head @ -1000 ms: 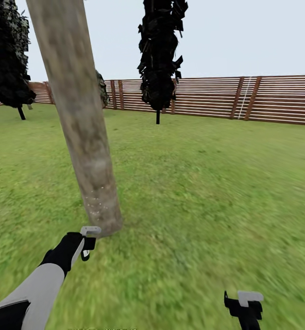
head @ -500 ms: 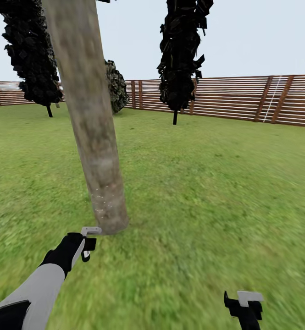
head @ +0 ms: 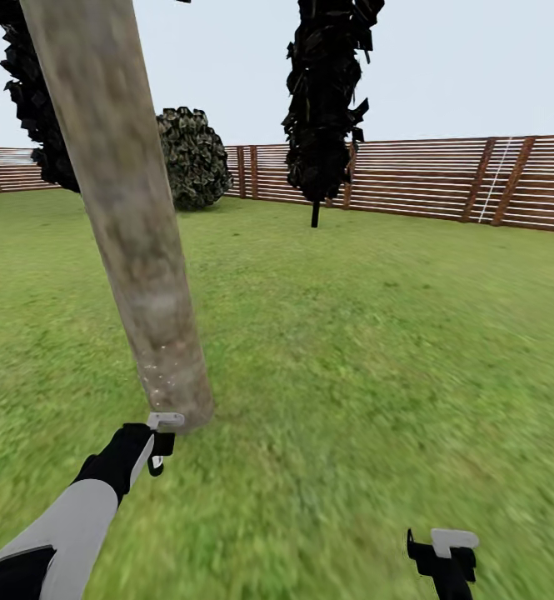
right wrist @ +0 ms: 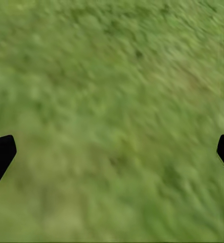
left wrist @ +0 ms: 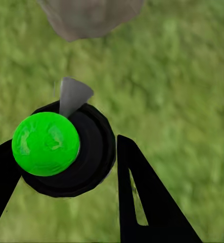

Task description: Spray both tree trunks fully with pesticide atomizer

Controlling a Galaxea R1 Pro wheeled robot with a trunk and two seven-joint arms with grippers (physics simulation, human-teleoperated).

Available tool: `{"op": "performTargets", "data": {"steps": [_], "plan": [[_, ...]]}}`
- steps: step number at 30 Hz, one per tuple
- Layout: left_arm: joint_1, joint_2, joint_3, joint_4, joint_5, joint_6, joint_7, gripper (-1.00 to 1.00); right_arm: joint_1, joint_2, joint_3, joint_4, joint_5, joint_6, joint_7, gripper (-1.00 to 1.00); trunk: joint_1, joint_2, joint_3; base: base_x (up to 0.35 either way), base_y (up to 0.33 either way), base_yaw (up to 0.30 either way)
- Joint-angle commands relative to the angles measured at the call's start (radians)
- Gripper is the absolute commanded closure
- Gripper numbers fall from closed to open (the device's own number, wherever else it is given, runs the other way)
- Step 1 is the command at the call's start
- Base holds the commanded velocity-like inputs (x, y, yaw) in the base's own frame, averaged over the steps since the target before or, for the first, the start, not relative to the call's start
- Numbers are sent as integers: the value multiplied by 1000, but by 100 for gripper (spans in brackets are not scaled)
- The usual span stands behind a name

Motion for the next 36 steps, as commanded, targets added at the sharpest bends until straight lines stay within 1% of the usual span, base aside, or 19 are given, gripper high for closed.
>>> {"op": "performTargets", "data": {"steps": [1,8,27,36], "plan": [[-1,-1,5,-2,-7,5,-3,100,-1,0,-5,1,11,-2,-5,-100,0,0,-1,129,-276,35],[0,-1,5,-2,-7,5,-3,100,-1,1,-5,1,11,-2,-5,-100,0,0,-1,104,-276,147],[-1,0,6,0,-8,4,-3,100,-1,1,-5,1,11,-2,-5,-100,0,0,-1,97,-276,267],[0,0,6,1,-8,3,-2,100,-1,-2,-5,1,12,-2,-3,-100,0,0,-1,128,-285,21]]}}
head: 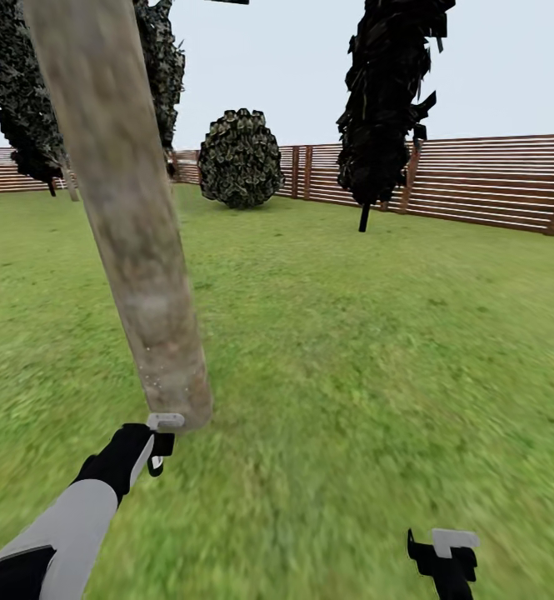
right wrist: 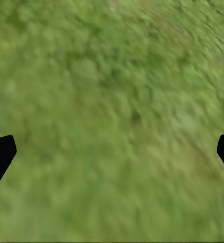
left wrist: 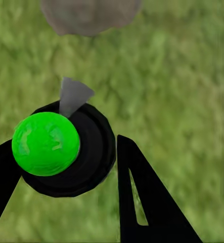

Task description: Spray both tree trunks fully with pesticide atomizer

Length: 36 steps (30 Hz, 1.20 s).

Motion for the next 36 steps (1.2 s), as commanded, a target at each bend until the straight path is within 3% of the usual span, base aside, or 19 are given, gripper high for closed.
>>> {"op": "performTargets", "data": {"steps": [1,12,17,21,27,32,36], "plan": [[-1,-1,4,-2,-7,5,-3,100,-1,0,-5,1,10,-2,-5,-100,0,0,-1,97,-298,0],[-1,10,5,-2,-8,3,-3,100,-1,1,-5,1,9,-2,-6,-100,0,0,-1,154,-282,85],[0,16,29,-2,-10,0,0,100,-1,1,-5,1,9,-2,-6,-100,0,0,-1,65,-58,275],[0,20,35,-2,-10,1,74,100,-1,1,-5,1,9,-2,-6,-100,0,0,-1,5,-4,277],[0,11,34,0,-4,2,87,100,-1,1,-5,0,9,-2,-6,-100,0,0,-1,0,0,277],[-3,-15,39,0,-2,3,83,100,-1,1,-5,0,9,-2,-6,-100,0,0,-1,0,0,121],[-44,-94,32,-10,-4,23,89,100,-1,1,-5,0,9,-2,-5,-100,0,0,-1,0,0,7]]}}
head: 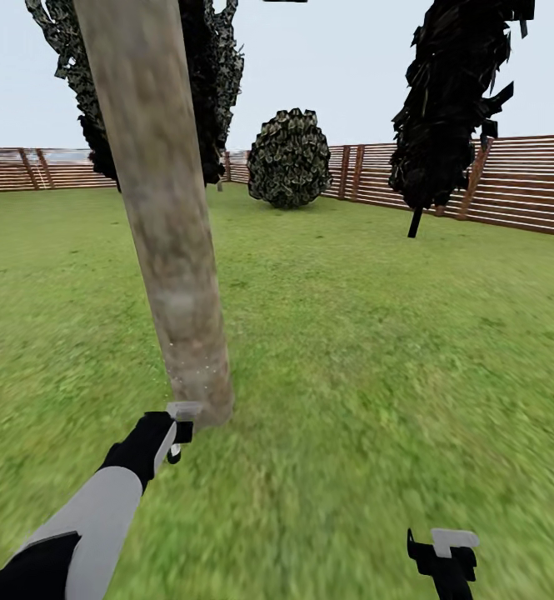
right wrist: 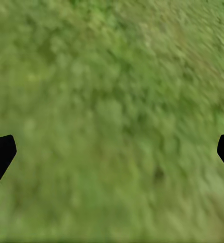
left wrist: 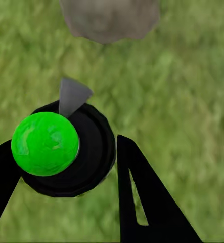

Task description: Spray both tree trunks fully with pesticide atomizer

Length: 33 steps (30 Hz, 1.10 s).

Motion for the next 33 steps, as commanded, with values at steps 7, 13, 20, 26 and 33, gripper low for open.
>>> {"op": "performTargets", "data": {"steps": [7,13,20,26,33], "plan": [[-16,-11,5,-10,-16,21,0,100,-1,-1,-5,1,11,-2,-5,-100,0,0,-1,79,0,0],[-14,-13,10,-10,-15,21,0,100,-1,-2,-5,1,11,-2,-6,-100,0,0,-1,299,-3,0],[-16,-10,8,-67,-15,26,0,100,-1,-2,-5,1,11,-2,-4,-100,0,0,-1,-99,-65,0],[-57,-5,8,-128,-15,119,-1,100,-1,0,-4,2,11,-2,-4,-100,0,0,-1,-7,-3,38],[-49,4,6,-156,-15,136,-4,100,-1,0,-4,1,12,-2,-4,-100,0,0,-1,0,0,251]]}}
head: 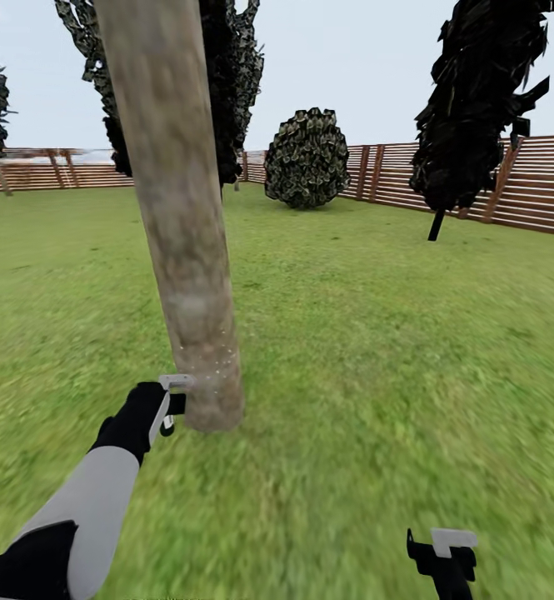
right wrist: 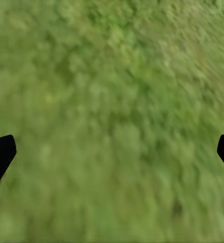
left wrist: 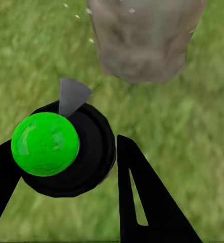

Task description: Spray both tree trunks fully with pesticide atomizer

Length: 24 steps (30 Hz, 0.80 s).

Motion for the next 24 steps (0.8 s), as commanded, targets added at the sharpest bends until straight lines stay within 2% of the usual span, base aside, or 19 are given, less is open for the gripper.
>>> {"op": "performTargets", "data": {"steps": [1,14,24], "plan": [[1,-2,1,-1,-5,3,-1,100,-1,0,-5,1,10,-2,-5,-100,0,0,-1,0,0,135],[5,-7,0,13,-6,-9,-2,100,-1,0,-6,1,10,-2,-5,-100,0,0,-1,143,-185,13],[17,-4,1,21,-11,-10,5,100,-1,0,-6,1,10,-2,-5,-100,0,0,-1,-152,-228,0]]}}
